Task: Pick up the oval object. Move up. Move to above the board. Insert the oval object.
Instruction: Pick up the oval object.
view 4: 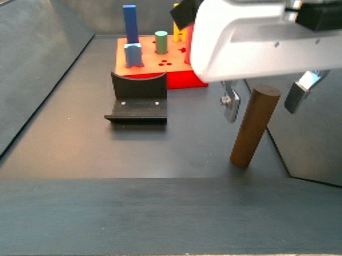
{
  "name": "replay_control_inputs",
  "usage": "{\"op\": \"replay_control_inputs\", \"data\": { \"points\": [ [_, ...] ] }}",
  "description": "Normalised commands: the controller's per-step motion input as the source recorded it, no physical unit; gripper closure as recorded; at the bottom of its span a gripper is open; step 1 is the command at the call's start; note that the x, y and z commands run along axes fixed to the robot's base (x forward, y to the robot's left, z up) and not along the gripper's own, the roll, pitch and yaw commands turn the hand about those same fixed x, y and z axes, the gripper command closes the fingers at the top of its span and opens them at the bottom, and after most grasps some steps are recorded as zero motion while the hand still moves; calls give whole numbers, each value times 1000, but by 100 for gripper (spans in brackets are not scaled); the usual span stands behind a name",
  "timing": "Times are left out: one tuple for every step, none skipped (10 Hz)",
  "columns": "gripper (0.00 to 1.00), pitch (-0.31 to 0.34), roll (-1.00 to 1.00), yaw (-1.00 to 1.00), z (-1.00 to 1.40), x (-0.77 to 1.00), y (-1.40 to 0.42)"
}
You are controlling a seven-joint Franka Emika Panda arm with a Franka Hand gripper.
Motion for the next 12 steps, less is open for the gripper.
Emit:
{"op": "replay_control_inputs", "data": {
  "points": [
    [0, -4, -47, -74, 0, 0, 0],
    [0, 0, 0, 0, 0, 0, 0],
    [100, 0, 0, 0, 0, 0, 0],
    [100, 0, 0, 0, 0, 0, 0],
    [100, 0, 0, 0, 0, 0, 0],
    [100, 0, 0, 0, 0, 0, 0],
    [100, 0, 0, 0, 0, 0, 0],
    [100, 0, 0, 0, 0, 0, 0],
    [100, 0, 0, 0, 0, 0, 0],
    [100, 0, 0, 0, 0, 0, 0],
    [100, 0, 0, 0, 0, 0, 0],
    [100, 0, 0, 0, 0, 0, 0]
  ]
}}
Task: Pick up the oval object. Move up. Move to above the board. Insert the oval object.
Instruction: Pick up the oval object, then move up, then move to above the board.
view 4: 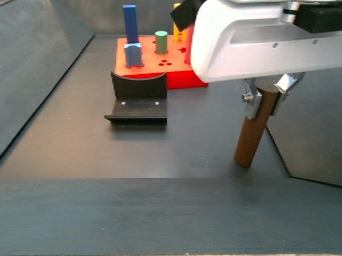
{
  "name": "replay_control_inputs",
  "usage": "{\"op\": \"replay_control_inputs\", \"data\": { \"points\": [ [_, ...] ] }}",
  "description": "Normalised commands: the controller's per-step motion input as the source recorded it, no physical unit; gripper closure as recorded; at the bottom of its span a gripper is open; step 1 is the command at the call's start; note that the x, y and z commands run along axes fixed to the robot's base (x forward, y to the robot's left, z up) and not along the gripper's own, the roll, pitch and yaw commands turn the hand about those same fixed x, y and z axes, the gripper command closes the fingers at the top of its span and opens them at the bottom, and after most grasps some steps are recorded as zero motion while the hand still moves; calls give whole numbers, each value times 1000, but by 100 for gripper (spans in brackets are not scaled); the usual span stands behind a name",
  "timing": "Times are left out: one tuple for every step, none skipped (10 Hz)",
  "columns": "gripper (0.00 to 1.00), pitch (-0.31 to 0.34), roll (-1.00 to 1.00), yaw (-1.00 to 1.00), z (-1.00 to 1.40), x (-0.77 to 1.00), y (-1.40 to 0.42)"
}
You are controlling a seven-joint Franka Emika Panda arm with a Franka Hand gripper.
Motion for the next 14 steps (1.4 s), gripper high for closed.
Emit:
{"op": "replay_control_inputs", "data": {
  "points": [
    [100, 0, 0, 0, 0, 0, 0],
    [100, 0, 0, 0, 833, 0, 0],
    [100, 6, 4, -20, 813, 19, -27],
    [100, 41, 25, -26, 683, -3, -18],
    [100, 63, 50, -21, 551, -7, -4],
    [100, 90, 75, -8, 364, -8, 1],
    [100, 103, 85, 7, 232, -5, 1],
    [100, -61, 80, -113, 1000, -211, -580],
    [100, -66, 77, -108, 1000, -213, -589],
    [100, -77, 126, -58, 1000, -217, -512],
    [100, -54, 140, -29, 1000, -196, -441],
    [100, -4, 124, -2, 1000, -156, -333],
    [100, 21, 105, 4, 1000, -137, -296],
    [100, 42, 88, 11, 852, -92, -192]
  ]
}}
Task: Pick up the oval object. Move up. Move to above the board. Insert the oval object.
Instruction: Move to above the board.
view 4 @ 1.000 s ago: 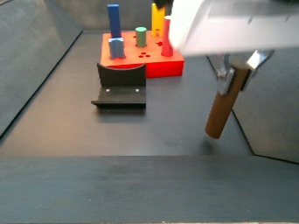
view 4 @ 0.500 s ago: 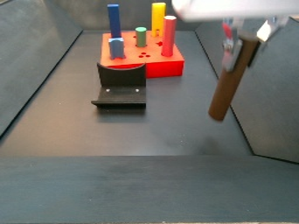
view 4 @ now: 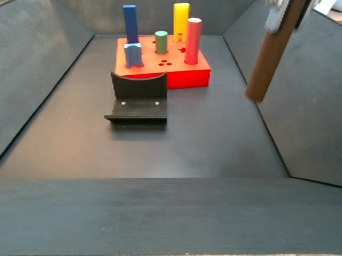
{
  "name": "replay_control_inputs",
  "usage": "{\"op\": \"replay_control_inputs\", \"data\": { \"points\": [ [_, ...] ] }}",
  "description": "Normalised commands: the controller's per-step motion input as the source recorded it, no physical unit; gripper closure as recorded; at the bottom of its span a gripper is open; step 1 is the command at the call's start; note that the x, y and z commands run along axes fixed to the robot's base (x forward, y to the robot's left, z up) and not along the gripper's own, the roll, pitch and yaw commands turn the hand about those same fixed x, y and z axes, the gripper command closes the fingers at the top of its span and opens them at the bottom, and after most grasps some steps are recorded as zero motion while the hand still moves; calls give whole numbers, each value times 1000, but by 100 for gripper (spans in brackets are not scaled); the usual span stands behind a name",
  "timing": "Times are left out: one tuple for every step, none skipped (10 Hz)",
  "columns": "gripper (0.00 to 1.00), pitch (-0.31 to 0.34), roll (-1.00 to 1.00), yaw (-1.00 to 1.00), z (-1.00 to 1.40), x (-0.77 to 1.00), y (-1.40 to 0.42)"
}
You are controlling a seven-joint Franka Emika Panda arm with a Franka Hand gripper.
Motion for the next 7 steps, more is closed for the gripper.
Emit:
{"op": "replay_control_inputs", "data": {
  "points": [
    [100, 49, 90, 17, 686, -65, -125],
    [100, 62, 89, 23, 525, -39, -78],
    [100, 77, 79, 26, 369, -17, -46],
    [100, 459, 75, -846, 191, 335, -1000],
    [100, 445, 81, -801, 162, 340, -1000],
    [100, 369, 24, -487, 171, 354, -1000],
    [100, 316, -23, -356, 173, 357, -1000]
  ]
}}
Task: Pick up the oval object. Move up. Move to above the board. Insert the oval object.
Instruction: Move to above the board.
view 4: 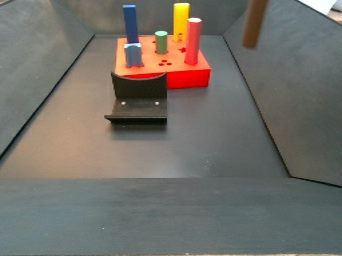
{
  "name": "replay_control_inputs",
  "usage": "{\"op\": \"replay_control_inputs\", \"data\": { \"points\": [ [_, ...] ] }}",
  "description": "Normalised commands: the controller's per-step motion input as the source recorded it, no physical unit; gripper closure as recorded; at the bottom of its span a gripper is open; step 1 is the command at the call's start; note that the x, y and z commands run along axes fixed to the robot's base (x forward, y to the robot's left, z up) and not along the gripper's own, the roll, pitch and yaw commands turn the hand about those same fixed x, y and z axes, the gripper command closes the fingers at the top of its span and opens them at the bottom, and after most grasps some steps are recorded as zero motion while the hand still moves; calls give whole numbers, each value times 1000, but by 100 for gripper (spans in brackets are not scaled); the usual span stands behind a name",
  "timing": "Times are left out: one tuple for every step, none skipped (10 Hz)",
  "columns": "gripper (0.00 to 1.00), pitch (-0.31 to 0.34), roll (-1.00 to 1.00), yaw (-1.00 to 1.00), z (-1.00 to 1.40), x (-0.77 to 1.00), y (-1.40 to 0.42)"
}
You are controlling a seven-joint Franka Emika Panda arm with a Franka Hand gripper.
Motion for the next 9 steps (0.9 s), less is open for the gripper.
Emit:
{"op": "replay_control_inputs", "data": {
  "points": [
    [100, 215, -52, -173, 170, 362, -1000],
    [100, 167, -44, -75, 172, 366, -1000],
    [100, 135, -22, -20, 174, 372, -1000],
    [100, 119, -34, -16, 174, 376, -1000],
    [100, 118, -2, 1, 175, 387, -1000],
    [100, 119, -4, 11, 177, 395, -1000],
    [100, 126, 0, 10, 182, 406, -1000],
    [100, 122, -2, 13, 181, 415, -1000],
    [100, 127, 3, 7, 183, 428, -1000]
  ]
}}
